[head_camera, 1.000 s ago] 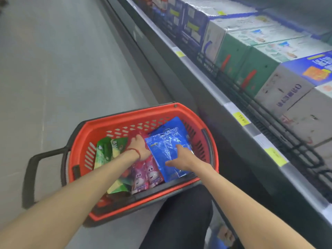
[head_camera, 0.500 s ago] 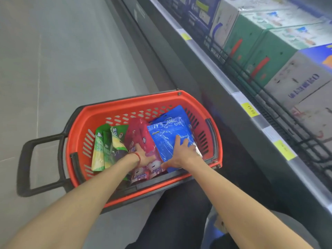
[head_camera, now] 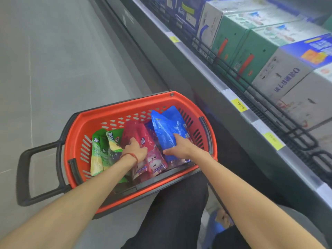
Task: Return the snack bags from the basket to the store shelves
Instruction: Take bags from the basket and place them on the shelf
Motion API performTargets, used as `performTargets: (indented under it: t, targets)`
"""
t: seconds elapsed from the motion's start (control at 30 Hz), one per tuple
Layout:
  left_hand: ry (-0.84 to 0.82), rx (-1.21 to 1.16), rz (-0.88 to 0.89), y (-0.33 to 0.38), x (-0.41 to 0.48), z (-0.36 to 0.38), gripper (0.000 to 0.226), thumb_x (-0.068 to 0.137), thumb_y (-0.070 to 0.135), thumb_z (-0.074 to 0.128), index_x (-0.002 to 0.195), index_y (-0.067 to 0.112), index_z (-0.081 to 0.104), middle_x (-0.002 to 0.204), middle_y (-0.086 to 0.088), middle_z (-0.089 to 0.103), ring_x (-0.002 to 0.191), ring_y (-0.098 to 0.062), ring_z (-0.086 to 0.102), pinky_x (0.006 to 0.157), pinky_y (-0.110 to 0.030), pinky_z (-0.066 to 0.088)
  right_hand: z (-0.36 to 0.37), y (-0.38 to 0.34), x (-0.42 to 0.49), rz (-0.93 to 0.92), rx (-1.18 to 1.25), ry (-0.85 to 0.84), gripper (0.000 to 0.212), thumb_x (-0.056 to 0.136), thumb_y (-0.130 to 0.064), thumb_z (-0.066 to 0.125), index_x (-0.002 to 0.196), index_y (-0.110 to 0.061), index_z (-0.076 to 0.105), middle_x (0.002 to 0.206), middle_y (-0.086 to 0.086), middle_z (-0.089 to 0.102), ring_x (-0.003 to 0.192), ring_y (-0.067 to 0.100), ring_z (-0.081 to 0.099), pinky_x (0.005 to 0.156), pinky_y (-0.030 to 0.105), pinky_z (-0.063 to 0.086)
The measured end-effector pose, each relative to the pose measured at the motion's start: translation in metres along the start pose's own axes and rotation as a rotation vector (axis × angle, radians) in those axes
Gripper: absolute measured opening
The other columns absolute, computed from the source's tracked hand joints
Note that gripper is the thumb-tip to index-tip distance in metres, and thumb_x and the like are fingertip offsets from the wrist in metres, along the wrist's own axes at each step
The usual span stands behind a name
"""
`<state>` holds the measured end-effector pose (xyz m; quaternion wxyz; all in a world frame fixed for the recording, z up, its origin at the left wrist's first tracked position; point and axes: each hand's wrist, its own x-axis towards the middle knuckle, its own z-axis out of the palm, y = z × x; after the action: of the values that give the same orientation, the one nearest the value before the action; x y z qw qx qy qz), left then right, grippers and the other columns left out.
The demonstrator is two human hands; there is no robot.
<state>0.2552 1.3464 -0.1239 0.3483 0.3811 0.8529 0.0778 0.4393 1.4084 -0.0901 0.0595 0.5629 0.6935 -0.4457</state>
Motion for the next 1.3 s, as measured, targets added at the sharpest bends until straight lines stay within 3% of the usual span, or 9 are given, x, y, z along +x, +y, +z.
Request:
performTargets:
  t: [0.17, 0.33, 0.57, 0.7, 0.83, 0.9, 1.03, 1.13, 1.3]
  targets:
    - [0.197, 0.027, 0.135, 0.022, -0.010, -0.011, 0.062, 0.083, 0.060, 0.045, 0.131, 0.021, 0.043, 0.121, -0.017, 0.062, 0.110, -0.040, 0.059, 0.089, -0.042, 0.045, -0.024, -0.005, -0.012, 0.008, 0.604, -0.006, 0.080, 0.079, -0.036, 0.071, 0.149, -0.012, 0.041, 0.160, 0.003, 0.037, 0.139, 0.029, 0.046, 0.113, 0.055, 0.040]
    - [0.207, -0.018, 0.190, 0.040, -0.020, -0.008, 0.050, 0.094, 0.063, 0.031, 0.136, 0.041, 0.047, 0.128, -0.009, 0.064, 0.118, -0.036, 0.057, 0.098, -0.042, 0.042, -0.036, 0.004, -0.021, 0.023, 0.996, -0.172, 0.047, 0.069, -0.029, 0.063, 0.112, -0.009, 0.070, 0.108, 0.014, 0.068, 0.096, 0.039, 0.064, 0.104, 0.062, 0.048]
    - [0.166, -0.122, 0.261, 0.022, -0.018, 0.011, 0.056, 0.083, 0.035, 0.074, 0.133, 0.022, 0.053, 0.131, -0.002, 0.055, 0.110, -0.022, 0.057, 0.087, -0.033, 0.046, -0.035, 0.002, -0.024, 0.034, 0.695, -0.242, 0.074, 0.064, -0.059, 0.085, 0.123, -0.018, 0.065, 0.114, 0.002, 0.058, 0.100, 0.020, 0.056, 0.104, 0.054, 0.048]
    - [0.087, -0.139, 0.099, 0.020, -0.010, 0.017, 0.098, 0.078, 0.045, 0.076, 0.149, 0.009, 0.019, 0.151, -0.016, 0.022, 0.136, -0.040, 0.028, 0.107, -0.048, 0.036, -0.046, 0.005, -0.028, 0.070, 0.721, -0.184, 0.042, 0.067, -0.027, 0.070, 0.107, -0.012, 0.072, 0.103, 0.010, 0.068, 0.095, 0.029, 0.064, 0.100, 0.060, 0.052]
    - [-0.056, -0.325, -0.056, 0.020, -0.002, 0.017, 0.128, 0.072, 0.045, 0.082, 0.154, 0.008, -0.008, 0.162, -0.018, 0.000, 0.146, -0.040, 0.019, 0.117, -0.048, 0.026, -0.057, 0.014, -0.028, 0.120, 0.617, 0.205, 0.013, 0.076, -0.013, 0.050, 0.064, -0.014, 0.052, 0.065, 0.003, 0.052, 0.057, 0.019, 0.047, 0.063, 0.033, 0.038]
    - [-0.068, -0.326, -0.099, 0.021, -0.001, 0.015, 0.134, 0.067, 0.047, 0.085, 0.154, 0.012, -0.010, 0.162, -0.019, -0.003, 0.146, -0.040, 0.021, 0.116, -0.047, 0.027, -0.055, 0.017, -0.024, 0.090, 0.489, 0.264, 0.004, 0.081, -0.014, 0.055, 0.078, -0.013, 0.052, 0.075, 0.004, 0.052, 0.067, 0.019, 0.045, 0.067, 0.036, 0.036]
    - [0.022, -0.347, -0.143, 0.021, -0.002, 0.011, 0.141, 0.055, 0.048, 0.091, 0.155, 0.016, -0.004, 0.156, -0.022, 0.006, 0.139, -0.043, 0.033, 0.109, -0.047, 0.038, -0.043, 0.020, -0.022, 0.104, 0.228, 0.198, 0.077, 0.081, -0.039, 0.080, 0.141, -0.016, 0.038, 0.123, 0.001, 0.060, 0.102, 0.015, 0.062, 0.076, 0.028, 0.048]
    - [0.139, -0.504, -0.203, 0.015, 0.000, 0.008, 0.125, 0.051, 0.040, 0.095, 0.146, 0.012, 0.019, 0.144, -0.022, 0.036, 0.124, -0.041, 0.049, 0.099, -0.048, 0.046, -0.036, 0.021, -0.019, 0.081, 0.097, 0.252, 0.089, 0.073, -0.031, 0.089, 0.142, -0.015, 0.036, 0.132, 0.007, 0.059, 0.123, 0.025, 0.056, 0.095, 0.036, 0.051]
    - [0.141, -0.638, -0.103, 0.008, -0.005, -0.001, 0.059, 0.060, 0.030, 0.092, 0.106, 0.011, 0.060, 0.102, -0.007, 0.070, 0.077, -0.021, 0.062, 0.065, -0.030, 0.049, -0.036, 0.021, -0.021, 0.071, 0.067, 0.354, 0.069, 0.073, -0.024, 0.089, 0.129, -0.016, 0.050, 0.122, 0.004, 0.065, 0.118, 0.022, 0.058, 0.079, 0.026, 0.044]
